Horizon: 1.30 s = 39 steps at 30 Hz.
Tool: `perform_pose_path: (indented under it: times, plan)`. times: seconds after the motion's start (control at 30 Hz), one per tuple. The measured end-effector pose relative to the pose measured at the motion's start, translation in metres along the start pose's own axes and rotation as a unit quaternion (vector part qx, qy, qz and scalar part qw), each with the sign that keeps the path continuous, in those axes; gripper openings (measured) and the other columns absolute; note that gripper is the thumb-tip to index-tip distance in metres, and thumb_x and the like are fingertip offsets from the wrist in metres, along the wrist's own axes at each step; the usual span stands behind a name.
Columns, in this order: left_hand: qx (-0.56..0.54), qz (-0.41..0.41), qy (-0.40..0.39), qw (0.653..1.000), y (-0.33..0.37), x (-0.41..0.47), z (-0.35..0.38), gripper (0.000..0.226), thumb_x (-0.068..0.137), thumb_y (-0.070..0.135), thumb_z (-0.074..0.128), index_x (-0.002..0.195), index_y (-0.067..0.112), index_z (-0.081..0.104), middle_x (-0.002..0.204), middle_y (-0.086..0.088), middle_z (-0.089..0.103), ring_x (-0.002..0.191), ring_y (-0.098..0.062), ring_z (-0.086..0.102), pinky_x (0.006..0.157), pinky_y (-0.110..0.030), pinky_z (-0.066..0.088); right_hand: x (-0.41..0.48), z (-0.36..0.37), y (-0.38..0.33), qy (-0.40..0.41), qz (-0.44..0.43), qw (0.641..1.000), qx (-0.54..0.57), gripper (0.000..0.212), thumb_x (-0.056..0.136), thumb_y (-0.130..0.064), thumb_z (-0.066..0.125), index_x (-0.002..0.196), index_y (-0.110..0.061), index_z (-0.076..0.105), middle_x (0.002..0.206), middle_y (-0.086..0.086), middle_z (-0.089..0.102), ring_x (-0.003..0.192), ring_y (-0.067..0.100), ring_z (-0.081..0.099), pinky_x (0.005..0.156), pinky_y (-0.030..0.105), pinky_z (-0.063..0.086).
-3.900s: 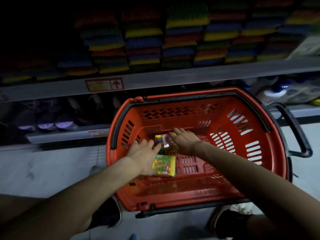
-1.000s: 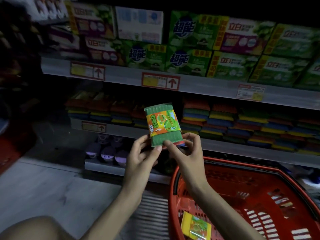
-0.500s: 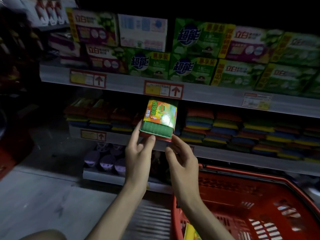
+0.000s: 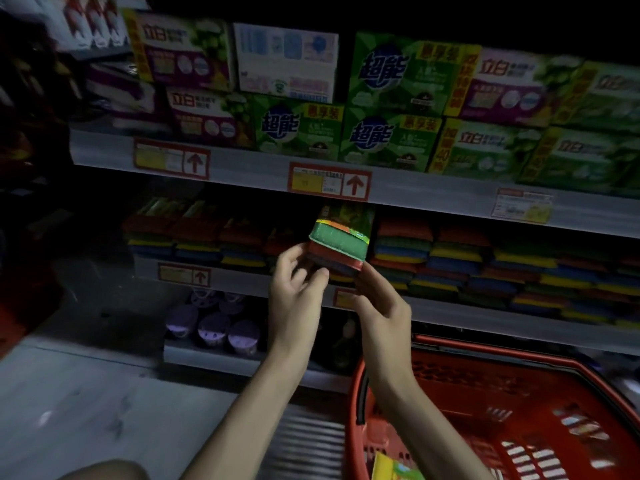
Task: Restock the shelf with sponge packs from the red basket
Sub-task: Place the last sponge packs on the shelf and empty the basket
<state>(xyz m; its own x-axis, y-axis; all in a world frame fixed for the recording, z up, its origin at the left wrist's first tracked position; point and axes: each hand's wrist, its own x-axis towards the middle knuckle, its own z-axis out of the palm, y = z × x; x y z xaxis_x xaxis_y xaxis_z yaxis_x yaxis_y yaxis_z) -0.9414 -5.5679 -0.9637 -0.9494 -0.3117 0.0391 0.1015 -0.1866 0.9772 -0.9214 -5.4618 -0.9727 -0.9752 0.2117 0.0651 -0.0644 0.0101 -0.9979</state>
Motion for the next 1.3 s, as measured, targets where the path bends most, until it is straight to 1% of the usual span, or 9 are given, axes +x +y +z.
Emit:
perform_pose_path:
  times: [0.1, 0.27, 0.53, 0.7, 0.83, 0.93, 1.0, 1.07, 1.3]
  plan:
    - [0.020, -0.002, 0.000, 1.000, 0.001, 0.001, 0.004, 0.042, 0.099, 0.007, 0.061, 0.138, 0.023, 0.056, 0.112, 0.029, 0.056, 0.119, 0.001, 0.056, 0.076, 0.003, 0.046, 0.006, -0.001, 0.000, 0.010, -0.003, 1.000, -0.001, 0.057, 0.093, 0.005, 0.056, 0.140, -0.028, 0.062, 0.123, -0.016, 0.073, 0.094, 0.002, 0.070, 0.078, 0.025, 0.059]
    - [0.032, -0.015, 0.001, 0.999, -0.001, 0.007, 0.014, 0.048, 0.100, 0.010, 0.061, 0.145, 0.024, 0.052, 0.109, 0.034, 0.051, 0.121, 0.000, 0.052, 0.072, 0.003, 0.045, 0.017, -0.002, -0.001, 0.015, -0.002, 1.000, -0.001, 0.059, 0.092, 0.006, 0.056, 0.143, -0.023, 0.059, 0.129, -0.015, 0.067, 0.110, -0.010, 0.064, 0.079, 0.009, 0.053]
    - [0.017, -0.015, -0.011, 1.000, -0.007, 0.015, 0.024, 0.056, 0.100, 0.002, 0.057, 0.151, 0.021, 0.045, 0.154, 0.003, 0.046, 0.139, -0.012, 0.048, 0.076, 0.004, 0.046, 0.028, 0.000, 0.000, 0.020, -0.002, 1.000, -0.024, 0.068, 0.093, 0.003, 0.059, 0.155, -0.017, 0.043, 0.152, -0.002, 0.051, 0.139, 0.009, 0.048, 0.105, 0.023, 0.046]
    - [0.035, -0.013, -0.012, 0.999, -0.010, 0.022, 0.026, 0.060, 0.100, 0.002, 0.057, 0.154, 0.022, 0.041, 0.155, -0.001, 0.047, 0.143, -0.014, 0.046, 0.083, -0.004, 0.048, 0.037, 0.002, 0.000, 0.020, -0.001, 0.999, -0.044, 0.068, 0.093, 0.000, 0.059, 0.157, -0.017, 0.040, 0.152, -0.001, 0.050, 0.137, 0.008, 0.048, 0.089, 0.007, 0.043]
    - [0.062, -0.025, -0.011, 0.998, -0.013, 0.028, 0.026, 0.062, 0.099, 0.000, 0.056, 0.155, 0.020, 0.039, 0.157, -0.006, 0.045, 0.138, -0.011, 0.046, 0.099, -0.020, 0.041, 0.039, 0.004, -0.001, 0.018, 0.005, 0.998, -0.064, 0.070, 0.094, -0.004, 0.061, 0.158, -0.017, 0.036, 0.156, 0.001, 0.047, 0.139, 0.012, 0.048, 0.106, 0.025, 0.046]
    - [0.110, -0.024, -0.003, 0.994, -0.017, 0.030, 0.026, 0.064, 0.097, 0.005, 0.059, 0.154, 0.026, 0.040, 0.151, -0.003, 0.048, 0.126, -0.007, 0.048, 0.096, -0.025, 0.044, 0.037, 0.008, -0.001, 0.021, 0.000, 0.997, -0.078, 0.070, 0.095, -0.005, 0.061, 0.159, -0.017, 0.033, 0.149, -0.001, 0.042, 0.110, 0.001, 0.060, 0.078, 0.024, 0.060]
    - [0.118, -0.029, -0.001, 0.993, -0.020, 0.031, 0.025, 0.066, 0.096, 0.007, 0.061, 0.155, 0.027, 0.040, 0.146, -0.004, 0.051, 0.127, -0.013, 0.053, 0.095, -0.028, 0.047, 0.037, 0.010, -0.002, 0.027, -0.002, 0.996, -0.085, 0.070, 0.096, -0.006, 0.060, 0.159, -0.018, 0.032, 0.145, -0.002, 0.037, 0.084, 0.004, 0.065, 0.060, 0.037, 0.061]
    - [0.123, -0.036, 0.000, 0.992, -0.021, 0.031, 0.025, 0.067, 0.096, 0.010, 0.063, 0.156, 0.027, 0.037, 0.140, -0.005, 0.054, 0.122, -0.016, 0.056, 0.091, -0.027, 0.047, 0.037, 0.011, -0.001, 0.028, 0.004, 0.995, -0.097, 0.069, 0.097, -0.008, 0.060, 0.159, -0.019, 0.032, 0.145, -0.003, 0.035, 0.079, 0.005, 0.064, 0.061, 0.050, 0.059]
    - [0.123, -0.054, 0.008, 0.991, -0.023, 0.035, 0.024, 0.071, 0.095, 0.015, 0.067, 0.157, 0.026, 0.034, 0.124, -0.007, 0.062, 0.114, -0.018, 0.061, 0.089, -0.031, 0.047, 0.039, 0.011, -0.003, 0.036, -0.001, 0.994, -0.104, 0.068, 0.096, -0.010, 0.060, 0.157, -0.021, 0.032, 0.146, -0.006, 0.035, 0.090, -0.031, 0.047, 0.080, 0.041, 0.061]
